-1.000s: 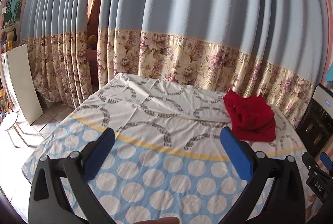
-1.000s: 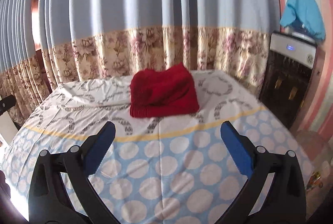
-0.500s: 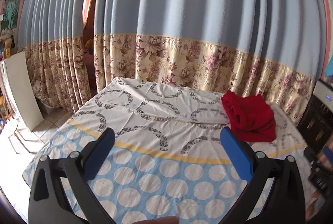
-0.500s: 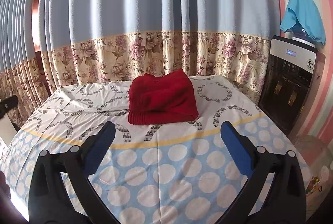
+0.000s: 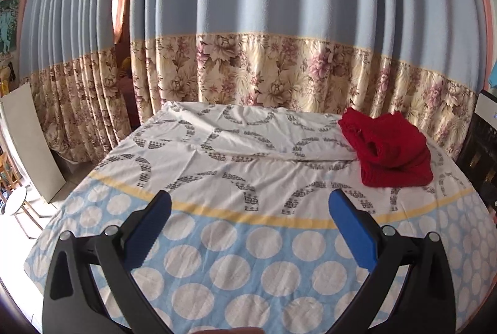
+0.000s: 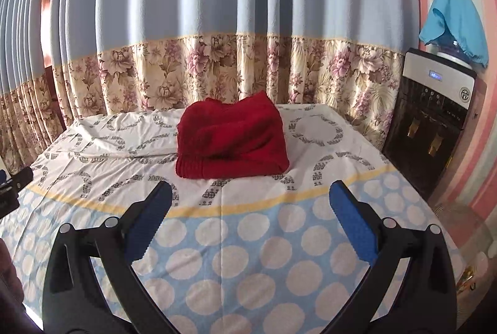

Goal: Fold small clothes

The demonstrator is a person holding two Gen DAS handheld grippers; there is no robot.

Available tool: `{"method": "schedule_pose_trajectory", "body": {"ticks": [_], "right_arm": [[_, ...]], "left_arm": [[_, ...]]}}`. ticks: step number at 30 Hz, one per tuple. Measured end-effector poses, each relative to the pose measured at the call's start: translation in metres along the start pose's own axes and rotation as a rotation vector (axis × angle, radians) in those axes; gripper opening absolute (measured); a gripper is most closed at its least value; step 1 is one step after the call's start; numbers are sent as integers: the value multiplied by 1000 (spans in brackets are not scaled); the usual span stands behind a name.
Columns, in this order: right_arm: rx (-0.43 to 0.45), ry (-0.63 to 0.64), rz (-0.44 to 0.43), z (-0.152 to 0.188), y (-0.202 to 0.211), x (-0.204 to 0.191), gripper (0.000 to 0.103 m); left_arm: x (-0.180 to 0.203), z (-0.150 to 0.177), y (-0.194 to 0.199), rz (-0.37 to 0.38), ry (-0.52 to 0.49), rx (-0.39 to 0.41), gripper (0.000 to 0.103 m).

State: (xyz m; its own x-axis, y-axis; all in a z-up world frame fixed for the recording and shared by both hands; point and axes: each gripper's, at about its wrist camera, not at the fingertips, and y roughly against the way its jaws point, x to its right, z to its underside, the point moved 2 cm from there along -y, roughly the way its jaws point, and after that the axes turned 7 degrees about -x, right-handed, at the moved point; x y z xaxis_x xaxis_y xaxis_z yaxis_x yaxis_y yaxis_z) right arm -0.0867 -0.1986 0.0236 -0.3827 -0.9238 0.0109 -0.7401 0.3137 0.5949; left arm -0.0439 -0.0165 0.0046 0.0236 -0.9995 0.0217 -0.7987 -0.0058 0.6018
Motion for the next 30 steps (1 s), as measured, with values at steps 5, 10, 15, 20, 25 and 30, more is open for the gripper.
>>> {"method": "schedule_pose_trajectory", "body": {"ticks": [5,10,15,20,25,30], "right_arm": [[-15,-3,-14,4,-5,1,100],[-15,-13,-32,2,-5,2,100],[-9,-1,-39,-2,-5,-1,100],[-22,-6,-48,-3,-9,-1,100],[-18,-3,-48,-5,-10,-2,100],[-16,0,-46,-6,-9,-3,100]], "left_arm": [[2,6,-12,-8,-21,-46,102],[4,8,-12,-36,-34,-45,102],[4,10,-12,-29,-31,-48,102],[8,10,-9,-15,-44,-50,102],[8,8,-7,-28,-46,-36,102],[6,8,-8,-17,-32,-37,102]]}}
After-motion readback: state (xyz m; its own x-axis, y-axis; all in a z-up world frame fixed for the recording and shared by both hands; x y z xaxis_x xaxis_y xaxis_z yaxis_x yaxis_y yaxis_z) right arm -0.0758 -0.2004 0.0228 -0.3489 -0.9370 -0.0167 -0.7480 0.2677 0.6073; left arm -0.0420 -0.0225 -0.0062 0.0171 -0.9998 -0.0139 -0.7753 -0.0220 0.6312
